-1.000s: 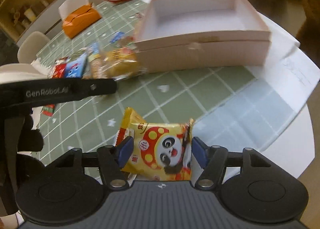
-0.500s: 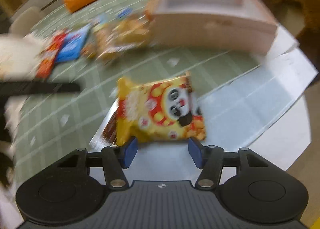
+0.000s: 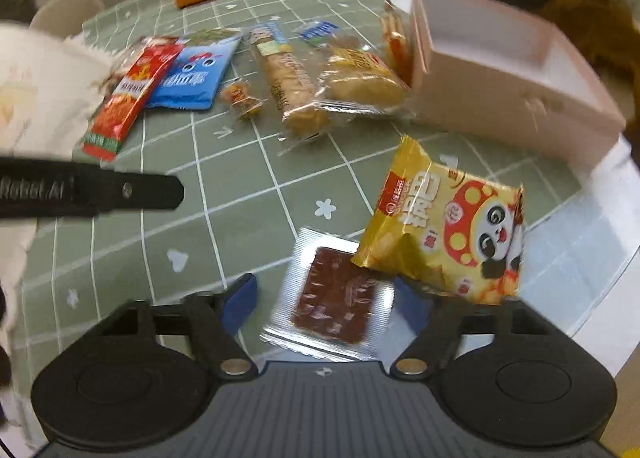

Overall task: Organize snacks
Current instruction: 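Grasp the yellow panda snack bag with the left gripper and lift it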

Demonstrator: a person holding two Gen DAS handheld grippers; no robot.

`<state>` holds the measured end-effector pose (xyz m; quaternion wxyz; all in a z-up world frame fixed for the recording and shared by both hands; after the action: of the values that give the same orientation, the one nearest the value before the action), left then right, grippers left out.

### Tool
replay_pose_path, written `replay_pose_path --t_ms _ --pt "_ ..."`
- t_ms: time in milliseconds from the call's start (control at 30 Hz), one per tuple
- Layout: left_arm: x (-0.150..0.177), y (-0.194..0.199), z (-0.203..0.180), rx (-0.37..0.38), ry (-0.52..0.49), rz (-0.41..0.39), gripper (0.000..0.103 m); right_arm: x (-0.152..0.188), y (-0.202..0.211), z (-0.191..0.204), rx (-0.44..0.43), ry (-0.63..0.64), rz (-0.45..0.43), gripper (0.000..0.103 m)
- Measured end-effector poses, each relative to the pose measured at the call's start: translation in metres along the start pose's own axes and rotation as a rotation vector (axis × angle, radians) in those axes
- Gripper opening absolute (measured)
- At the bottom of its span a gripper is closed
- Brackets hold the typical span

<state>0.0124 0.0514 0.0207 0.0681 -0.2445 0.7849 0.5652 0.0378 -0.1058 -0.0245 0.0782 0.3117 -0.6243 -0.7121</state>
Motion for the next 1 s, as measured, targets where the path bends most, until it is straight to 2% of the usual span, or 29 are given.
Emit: replay_pose_path --t_ms 33,100,167,233,433,500,600,667,800,867,1000 --pt "-0.001 -0.001 -0.001 -0.001 -0.008 -0.001 0.03 0.006 0.005 -0.001 -0.011 0.031 0.006 0.043" --pt "-0.005 -0.002 -0.005 0.003 -0.033 -0.005 0.03 0.017 0.01 -0.005 -0.018 0.07 0.02 0.042" --pt "-0.01 -0.003 -0.016 0.022 -0.073 -0.013 0.03 0.027 0.014 -0.018 -0.015 0.055 0.032 0.042" --pt "-0.015 -0.006 -0.032 0.045 -0.124 -0.016 0.03 0.033 0.017 -0.039 0.006 0.019 0.039 0.041" --pt "-0.039 -0.017 -0.106 0.135 -0.358 -0.024 0.03 0.041 0.023 -0.108 0.093 -0.138 0.04 0.041" --pt "-0.05 -0.026 -0.127 0.155 -0.43 -0.017 0.03 0.043 0.026 -0.123 0.064 -0.194 0.05 0.042" --pt "-0.064 -0.053 -0.15 0.143 -0.527 0.033 0.03 0.046 0.037 -0.126 -0.078 -0.253 0.033 0.042" --pt "-0.07 -0.07 -0.154 0.113 -0.565 0.071 0.03 0.041 0.039 -0.12 -0.126 -0.247 0.02 0.042" --pt "-0.072 -0.086 -0.148 0.145 -0.596 0.173 0.03 0.019 0.023 -0.111 -0.127 -0.252 0.015 0.042" --pt "-0.066 -0.088 -0.145 0.149 -0.642 0.209 0.031 0.013 0.014 -0.116 -0.082 -0.248 0.017 0.041" --pt "-0.044 -0.09 -0.146 0.157 -0.756 0.271 0.031 0.008 0.01 -0.129 -0.052 -0.222 -0.011 0.041"
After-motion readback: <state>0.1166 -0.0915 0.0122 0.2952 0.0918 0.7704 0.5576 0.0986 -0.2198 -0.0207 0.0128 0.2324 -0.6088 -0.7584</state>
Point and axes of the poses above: each gripper's, at about its wrist camera, not at the fingertips, and y roughly against the way its jaws point, z to its left, x to its underside, the point moved 5 cm from there along -y, roughly the way its jaws point, and after that the axes turned 9 degrees about z, right-handed, at the moved point
